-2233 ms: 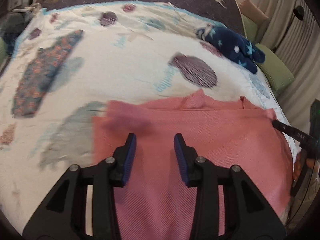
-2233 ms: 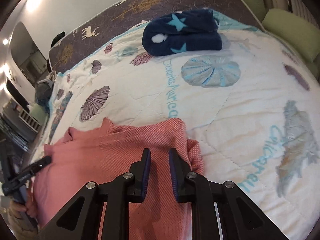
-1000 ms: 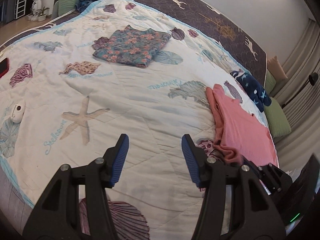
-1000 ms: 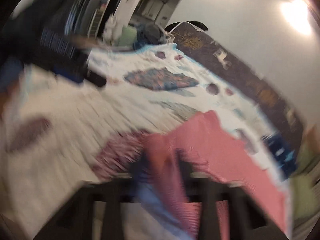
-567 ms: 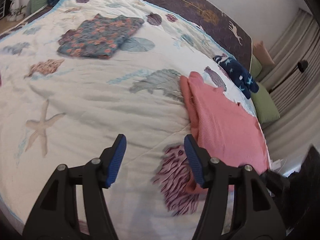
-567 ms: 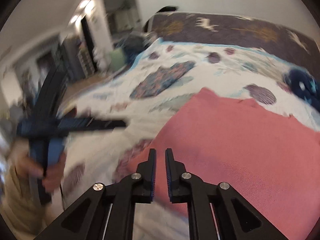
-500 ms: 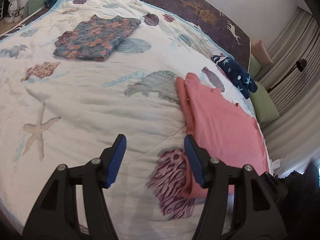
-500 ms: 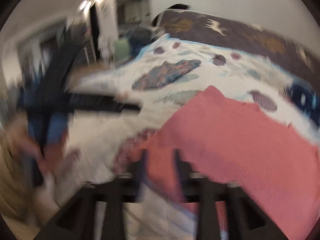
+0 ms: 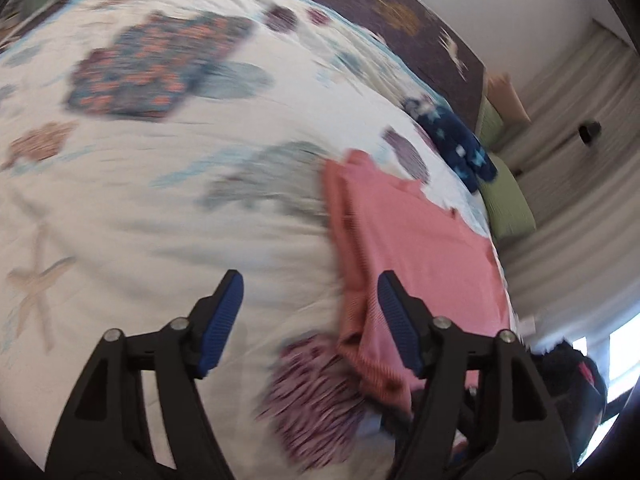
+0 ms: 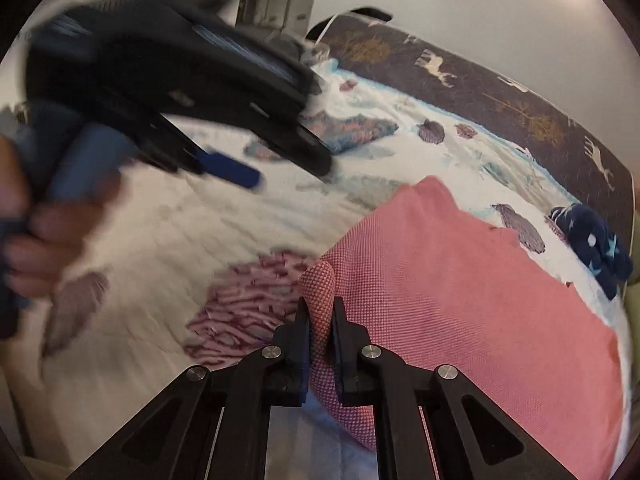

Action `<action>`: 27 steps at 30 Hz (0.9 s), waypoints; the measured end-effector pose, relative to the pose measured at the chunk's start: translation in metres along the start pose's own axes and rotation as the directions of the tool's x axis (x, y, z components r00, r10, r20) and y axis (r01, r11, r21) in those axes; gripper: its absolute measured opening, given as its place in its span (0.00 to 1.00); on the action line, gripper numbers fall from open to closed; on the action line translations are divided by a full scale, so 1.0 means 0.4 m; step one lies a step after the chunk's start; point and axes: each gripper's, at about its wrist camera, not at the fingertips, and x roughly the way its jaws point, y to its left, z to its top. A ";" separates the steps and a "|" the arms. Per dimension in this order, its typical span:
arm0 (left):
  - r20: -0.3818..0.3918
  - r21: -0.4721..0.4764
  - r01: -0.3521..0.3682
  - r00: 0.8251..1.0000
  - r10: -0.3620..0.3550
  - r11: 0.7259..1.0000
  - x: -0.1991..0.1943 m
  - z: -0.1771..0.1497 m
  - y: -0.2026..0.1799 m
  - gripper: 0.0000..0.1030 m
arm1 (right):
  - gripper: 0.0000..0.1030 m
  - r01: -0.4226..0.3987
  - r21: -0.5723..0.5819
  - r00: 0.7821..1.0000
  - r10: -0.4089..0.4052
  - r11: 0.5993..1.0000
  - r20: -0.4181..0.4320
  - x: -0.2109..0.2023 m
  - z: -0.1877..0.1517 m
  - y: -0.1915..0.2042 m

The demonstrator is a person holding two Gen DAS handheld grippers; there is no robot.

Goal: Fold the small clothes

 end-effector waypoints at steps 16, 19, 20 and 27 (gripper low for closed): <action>-0.094 0.014 0.093 0.991 -0.091 0.996 0.154 0.131 -0.170 0.13 | 0.08 -0.117 0.272 0.986 0.079 0.955 0.145 -0.117 0.016 -0.179; -0.080 0.067 0.102 0.992 -0.097 0.993 0.133 0.141 -0.251 0.13 | 0.08 -0.128 0.311 0.980 0.072 0.942 0.186 -0.154 0.002 -0.220; -0.081 0.086 0.105 0.992 -0.098 0.991 0.129 0.144 -0.283 0.13 | 0.08 -0.129 0.322 0.978 0.066 0.938 0.199 -0.168 -0.004 -0.237; -0.097 0.241 0.140 0.988 -0.120 0.960 0.156 0.127 -0.521 0.13 | 0.08 -0.094 0.432 0.960 -0.033 0.897 0.278 -0.302 -0.079 -0.369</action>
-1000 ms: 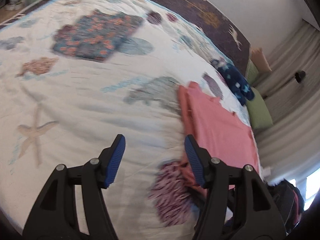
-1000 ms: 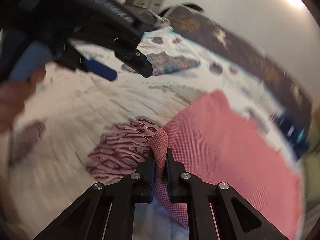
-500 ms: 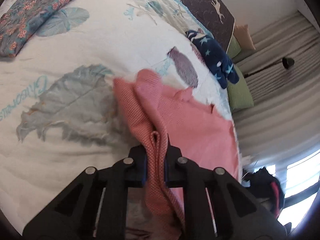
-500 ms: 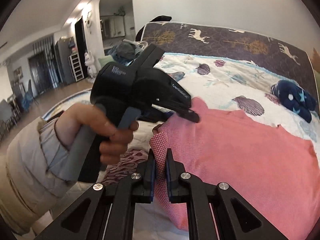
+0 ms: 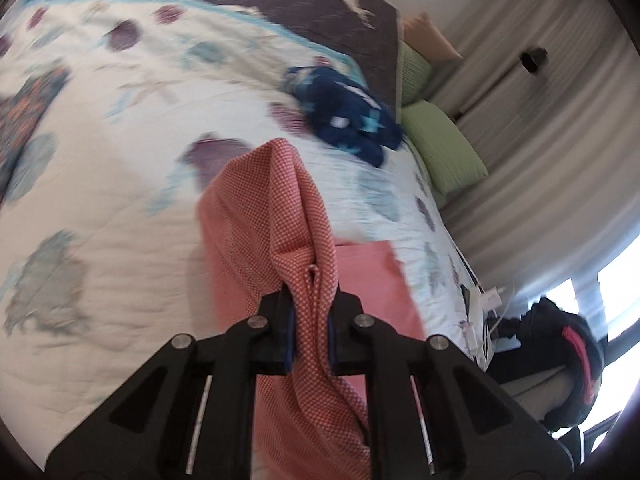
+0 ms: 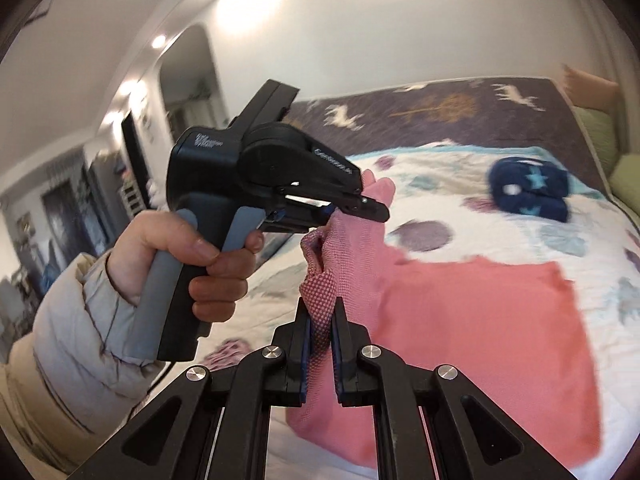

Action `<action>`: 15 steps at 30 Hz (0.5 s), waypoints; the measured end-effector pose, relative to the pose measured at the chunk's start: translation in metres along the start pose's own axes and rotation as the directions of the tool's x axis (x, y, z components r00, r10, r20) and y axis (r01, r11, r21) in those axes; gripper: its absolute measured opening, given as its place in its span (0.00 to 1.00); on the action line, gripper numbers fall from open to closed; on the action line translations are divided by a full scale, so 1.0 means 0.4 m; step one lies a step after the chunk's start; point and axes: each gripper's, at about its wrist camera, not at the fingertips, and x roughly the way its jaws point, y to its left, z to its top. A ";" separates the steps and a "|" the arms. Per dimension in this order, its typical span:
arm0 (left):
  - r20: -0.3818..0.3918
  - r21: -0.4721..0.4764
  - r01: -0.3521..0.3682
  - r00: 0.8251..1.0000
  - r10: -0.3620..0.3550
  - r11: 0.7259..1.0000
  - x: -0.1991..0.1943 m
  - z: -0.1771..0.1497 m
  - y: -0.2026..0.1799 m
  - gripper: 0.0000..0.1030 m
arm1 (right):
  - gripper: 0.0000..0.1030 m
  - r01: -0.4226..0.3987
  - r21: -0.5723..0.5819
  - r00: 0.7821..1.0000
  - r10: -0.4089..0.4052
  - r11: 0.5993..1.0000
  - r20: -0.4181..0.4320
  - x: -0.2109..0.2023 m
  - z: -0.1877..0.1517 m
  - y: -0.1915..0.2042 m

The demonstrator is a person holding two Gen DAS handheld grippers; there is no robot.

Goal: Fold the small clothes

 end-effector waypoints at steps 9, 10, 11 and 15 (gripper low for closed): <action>-0.139 0.157 -0.015 0.990 0.037 0.988 0.253 -0.028 -0.267 0.13 | 0.08 0.148 0.210 0.988 -0.156 0.966 0.021 -0.157 -0.052 -0.250; -0.159 0.179 -0.032 0.985 0.061 0.983 0.292 -0.039 -0.289 0.13 | 0.08 0.167 0.237 0.985 -0.172 0.957 0.001 -0.163 -0.070 -0.281; -0.187 0.206 -0.057 0.978 0.097 0.977 0.342 -0.058 -0.308 0.13 | 0.08 0.187 0.264 0.982 -0.187 0.946 -0.027 -0.164 -0.089 -0.311; -0.235 0.279 -0.110 0.955 0.179 0.954 0.438 -0.107 -0.337 0.30 | 0.08 0.216 0.378 0.975 -0.176 0.900 -0.139 -0.152 -0.165 -0.411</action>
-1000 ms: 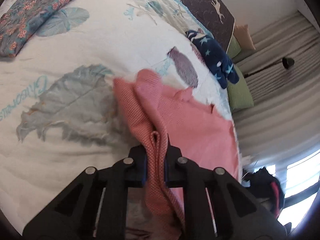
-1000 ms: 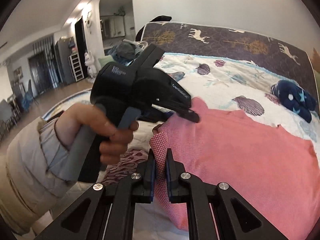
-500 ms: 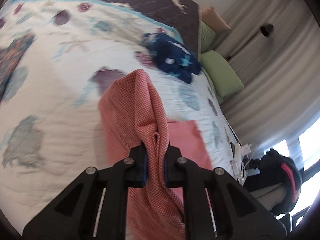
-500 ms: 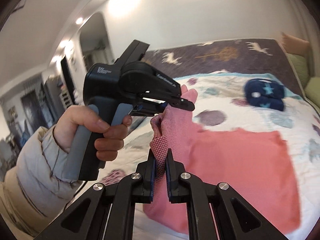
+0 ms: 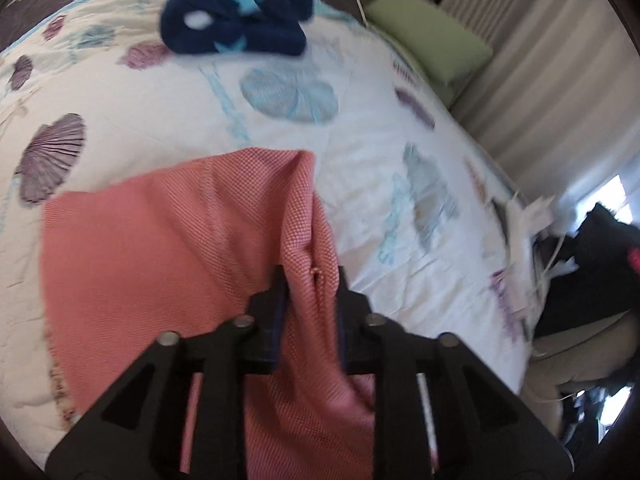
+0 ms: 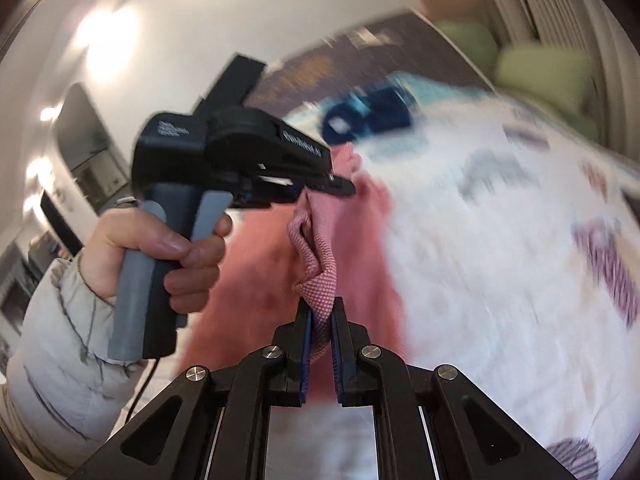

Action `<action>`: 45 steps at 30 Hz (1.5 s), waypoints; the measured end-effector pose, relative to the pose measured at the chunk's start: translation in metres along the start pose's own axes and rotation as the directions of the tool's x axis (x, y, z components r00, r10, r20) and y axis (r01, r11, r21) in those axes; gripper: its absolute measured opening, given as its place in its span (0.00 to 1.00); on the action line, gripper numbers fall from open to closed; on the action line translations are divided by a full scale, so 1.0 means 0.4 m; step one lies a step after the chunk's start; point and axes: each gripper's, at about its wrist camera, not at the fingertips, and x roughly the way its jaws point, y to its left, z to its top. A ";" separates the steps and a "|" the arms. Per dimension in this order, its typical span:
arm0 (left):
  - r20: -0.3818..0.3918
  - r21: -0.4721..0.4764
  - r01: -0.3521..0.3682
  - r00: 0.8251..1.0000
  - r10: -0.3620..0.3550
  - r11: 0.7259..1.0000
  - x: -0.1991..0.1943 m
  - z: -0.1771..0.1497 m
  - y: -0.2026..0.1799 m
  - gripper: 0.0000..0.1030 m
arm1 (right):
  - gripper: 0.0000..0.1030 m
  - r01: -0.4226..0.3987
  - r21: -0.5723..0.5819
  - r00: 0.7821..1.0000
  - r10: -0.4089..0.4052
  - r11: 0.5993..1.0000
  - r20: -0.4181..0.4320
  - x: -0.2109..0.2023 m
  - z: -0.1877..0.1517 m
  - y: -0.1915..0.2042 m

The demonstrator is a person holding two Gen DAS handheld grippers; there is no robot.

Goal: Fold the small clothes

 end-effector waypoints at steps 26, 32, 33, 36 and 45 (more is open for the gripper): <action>0.135 0.002 -0.231 0.964 0.229 0.973 -0.286 -0.467 0.153 0.71 | 0.55 -0.094 -0.188 0.995 0.086 0.978 -0.051 -0.089 0.024 -0.010; 0.115 0.061 -0.274 0.957 0.266 0.960 -0.230 -0.513 0.106 0.76 | 0.55 -0.090 -0.210 0.988 0.061 0.973 -0.142 -0.030 0.033 0.014; 0.116 0.073 -0.281 0.955 0.272 0.957 -0.224 -0.516 0.100 0.76 | 0.55 -0.081 -0.211 0.988 0.050 0.974 -0.146 -0.024 0.032 0.014; 0.136 0.079 -0.325 0.940 0.313 0.942 -0.208 -0.520 0.087 0.76 | 0.56 -0.082 -0.208 0.986 0.050 0.975 -0.157 -0.020 0.026 0.021; 0.154 -0.043 -0.290 0.944 0.293 0.956 -0.229 -0.522 0.135 0.77 | 0.58 -0.100 -0.258 0.968 0.035 0.961 -0.248 0.023 0.048 0.031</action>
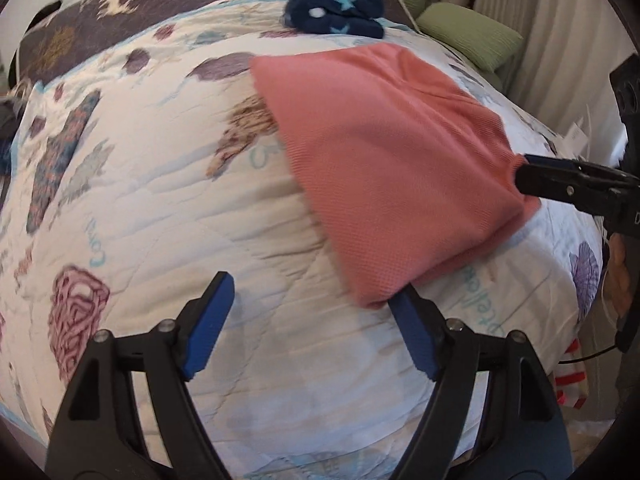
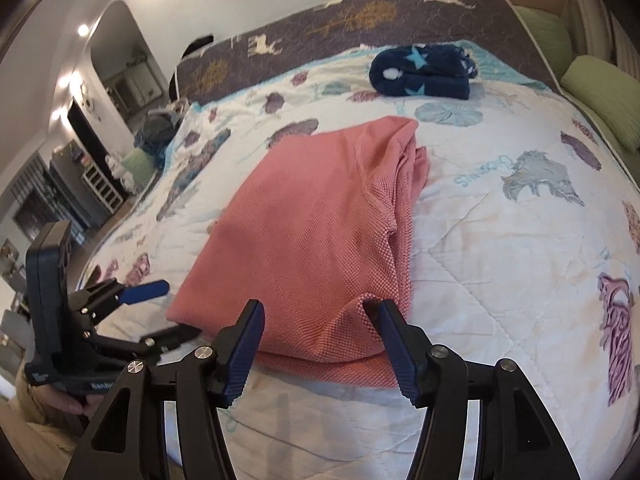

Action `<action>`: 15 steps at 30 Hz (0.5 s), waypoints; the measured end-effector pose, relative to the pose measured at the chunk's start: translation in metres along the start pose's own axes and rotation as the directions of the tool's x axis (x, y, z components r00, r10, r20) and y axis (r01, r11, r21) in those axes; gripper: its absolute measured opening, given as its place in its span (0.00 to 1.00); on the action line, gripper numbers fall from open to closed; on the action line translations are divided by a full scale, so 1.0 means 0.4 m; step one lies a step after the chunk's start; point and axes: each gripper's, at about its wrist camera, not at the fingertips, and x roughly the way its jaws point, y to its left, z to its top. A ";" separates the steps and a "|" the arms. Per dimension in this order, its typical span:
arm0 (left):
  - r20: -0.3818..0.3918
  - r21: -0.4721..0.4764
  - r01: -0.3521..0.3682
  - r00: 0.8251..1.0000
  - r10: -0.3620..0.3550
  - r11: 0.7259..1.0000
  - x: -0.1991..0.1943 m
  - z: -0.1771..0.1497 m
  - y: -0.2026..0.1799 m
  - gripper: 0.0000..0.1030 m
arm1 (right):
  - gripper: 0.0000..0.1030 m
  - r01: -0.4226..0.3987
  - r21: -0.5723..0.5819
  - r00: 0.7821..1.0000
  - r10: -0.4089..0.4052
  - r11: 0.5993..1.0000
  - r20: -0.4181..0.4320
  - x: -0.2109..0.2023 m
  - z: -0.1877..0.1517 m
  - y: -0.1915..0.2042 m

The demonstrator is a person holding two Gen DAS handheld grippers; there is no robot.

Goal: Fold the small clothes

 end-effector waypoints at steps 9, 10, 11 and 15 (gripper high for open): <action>0.001 -0.046 -0.029 1.000 0.029 0.998 0.019 0.007 -0.004 0.78 | 0.53 -0.234 0.032 0.941 0.235 0.972 -0.245 0.057 0.051 -0.063; 0.000 -0.049 -0.028 1.000 0.028 0.998 0.021 0.008 -0.004 0.78 | 0.49 -0.256 0.045 0.929 0.259 0.966 -0.264 0.069 0.059 -0.075; -0.002 -0.055 -0.026 1.000 0.026 0.998 0.023 0.008 -0.003 0.78 | 0.34 -0.253 0.058 0.926 0.259 0.966 -0.275 0.079 0.064 -0.085; -0.003 -0.083 -0.013 1.000 0.013 0.996 0.017 0.004 0.011 0.78 | 0.07 -0.256 0.165 0.916 0.294 0.953 -0.275 0.092 0.060 -0.134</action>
